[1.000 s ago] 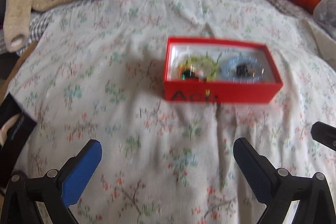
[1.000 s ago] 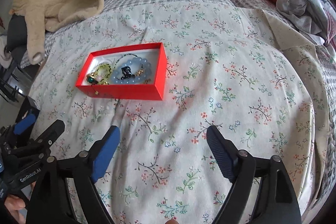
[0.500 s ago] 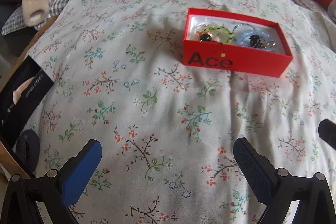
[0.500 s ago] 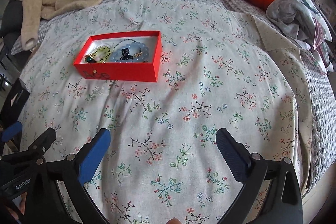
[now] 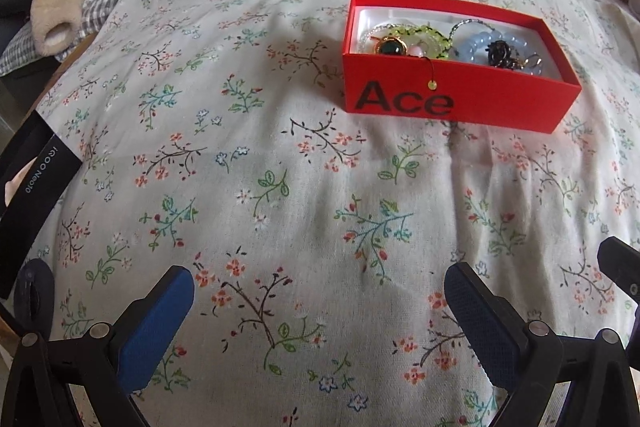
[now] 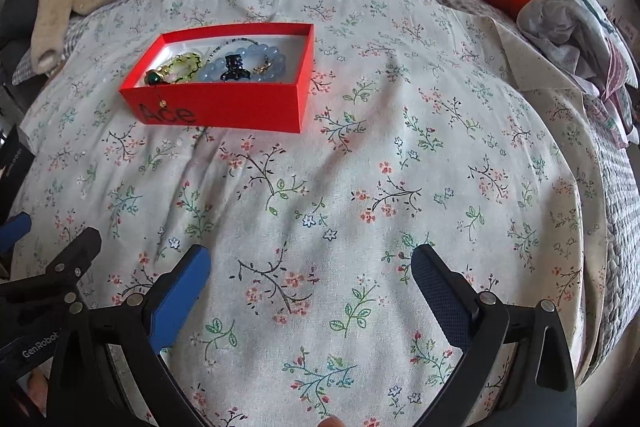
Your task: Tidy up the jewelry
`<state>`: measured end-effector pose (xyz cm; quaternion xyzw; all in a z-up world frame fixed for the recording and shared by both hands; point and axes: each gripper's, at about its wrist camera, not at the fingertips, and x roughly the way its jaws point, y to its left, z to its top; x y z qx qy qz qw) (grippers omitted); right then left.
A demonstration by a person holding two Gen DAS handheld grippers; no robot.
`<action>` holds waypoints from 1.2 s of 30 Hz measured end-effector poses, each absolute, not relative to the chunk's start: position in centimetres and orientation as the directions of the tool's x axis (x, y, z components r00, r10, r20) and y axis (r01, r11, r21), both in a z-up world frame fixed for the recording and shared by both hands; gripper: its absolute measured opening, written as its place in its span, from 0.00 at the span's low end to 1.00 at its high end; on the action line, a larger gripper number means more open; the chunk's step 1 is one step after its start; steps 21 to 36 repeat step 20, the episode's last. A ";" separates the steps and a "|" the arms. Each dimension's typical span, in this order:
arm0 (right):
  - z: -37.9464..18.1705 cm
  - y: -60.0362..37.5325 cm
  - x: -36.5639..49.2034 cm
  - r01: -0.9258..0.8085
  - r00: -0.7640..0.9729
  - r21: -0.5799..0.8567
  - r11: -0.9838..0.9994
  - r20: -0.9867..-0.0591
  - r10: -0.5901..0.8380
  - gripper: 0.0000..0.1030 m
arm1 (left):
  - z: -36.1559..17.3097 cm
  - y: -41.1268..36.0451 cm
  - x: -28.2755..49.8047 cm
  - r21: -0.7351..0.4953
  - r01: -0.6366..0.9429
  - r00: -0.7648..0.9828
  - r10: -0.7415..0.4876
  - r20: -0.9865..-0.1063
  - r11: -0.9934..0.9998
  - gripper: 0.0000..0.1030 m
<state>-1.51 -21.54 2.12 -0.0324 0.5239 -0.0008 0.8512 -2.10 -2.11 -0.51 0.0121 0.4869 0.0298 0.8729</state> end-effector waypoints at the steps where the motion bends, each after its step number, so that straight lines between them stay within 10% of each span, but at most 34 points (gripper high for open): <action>1: 2.0 -21.6 -1.4 -0.031 0.449 -0.055 0.998 -0.893 -0.035 0.99 | -0.6 -2.1 -2.0 0.048 -0.037 0.521 0.061 -0.851 0.998 1.00; 36: 1.0 -21.1 -0.7 -0.050 0.427 -0.039 0.998 -0.904 -0.013 0.99 | -2.2 -0.7 -1.8 0.035 -0.039 0.475 0.049 -0.879 0.999 1.00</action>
